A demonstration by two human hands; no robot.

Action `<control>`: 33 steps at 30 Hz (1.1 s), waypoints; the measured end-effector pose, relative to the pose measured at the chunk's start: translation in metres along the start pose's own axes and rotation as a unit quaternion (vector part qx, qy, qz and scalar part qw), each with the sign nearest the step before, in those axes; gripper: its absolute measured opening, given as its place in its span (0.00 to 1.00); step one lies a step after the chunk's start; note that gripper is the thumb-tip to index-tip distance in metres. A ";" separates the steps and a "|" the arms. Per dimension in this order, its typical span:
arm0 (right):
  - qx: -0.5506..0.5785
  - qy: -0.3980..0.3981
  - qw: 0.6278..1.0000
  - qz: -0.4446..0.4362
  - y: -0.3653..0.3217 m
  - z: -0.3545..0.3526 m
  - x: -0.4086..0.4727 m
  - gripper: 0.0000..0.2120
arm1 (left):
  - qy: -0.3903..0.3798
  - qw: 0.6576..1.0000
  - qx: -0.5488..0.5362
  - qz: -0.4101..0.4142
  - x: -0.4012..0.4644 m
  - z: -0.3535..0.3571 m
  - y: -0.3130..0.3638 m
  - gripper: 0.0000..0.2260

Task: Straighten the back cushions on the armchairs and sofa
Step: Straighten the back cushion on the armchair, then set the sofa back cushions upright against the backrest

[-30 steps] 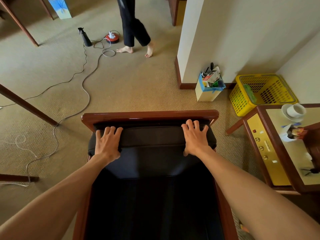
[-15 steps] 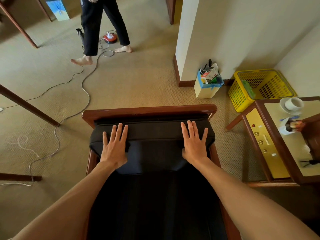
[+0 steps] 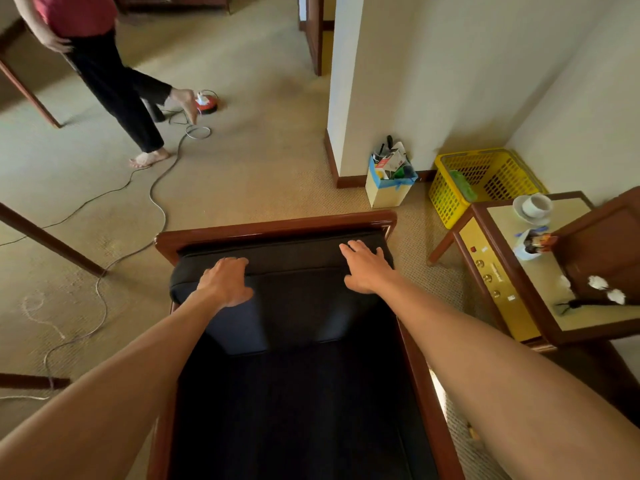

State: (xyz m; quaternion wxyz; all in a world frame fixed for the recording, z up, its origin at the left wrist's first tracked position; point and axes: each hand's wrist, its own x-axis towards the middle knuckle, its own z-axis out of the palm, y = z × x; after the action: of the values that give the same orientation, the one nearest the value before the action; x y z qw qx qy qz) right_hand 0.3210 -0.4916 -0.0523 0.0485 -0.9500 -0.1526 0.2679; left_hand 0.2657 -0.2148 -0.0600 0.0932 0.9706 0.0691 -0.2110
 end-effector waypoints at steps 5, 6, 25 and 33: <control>0.059 0.056 0.997 0.001 -0.008 -0.036 -0.049 0.29 | 0.013 0.999 -0.019 0.034 -0.027 -0.054 0.037 0.27; 0.068 0.072 0.995 0.003 -0.008 -0.046 -0.061 0.29 | 0.018 0.999 -0.022 0.045 -0.032 -0.066 0.045 0.26; 0.130 0.309 0.908 0.251 0.149 -0.115 -0.493 0.16 | 0.099 0.882 0.029 0.460 -0.301 -0.163 0.416 0.15; 0.220 0.322 0.801 0.454 0.280 0.032 -0.758 0.20 | -0.008 0.769 0.079 0.634 -0.483 -0.027 0.641 0.16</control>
State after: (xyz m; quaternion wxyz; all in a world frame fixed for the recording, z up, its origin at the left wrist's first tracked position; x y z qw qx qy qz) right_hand -0.2362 -0.9962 0.2467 0.1753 -0.9058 0.3840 -0.0358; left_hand -0.0482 -0.8785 0.2657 0.1296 0.7958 -0.5800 -0.1163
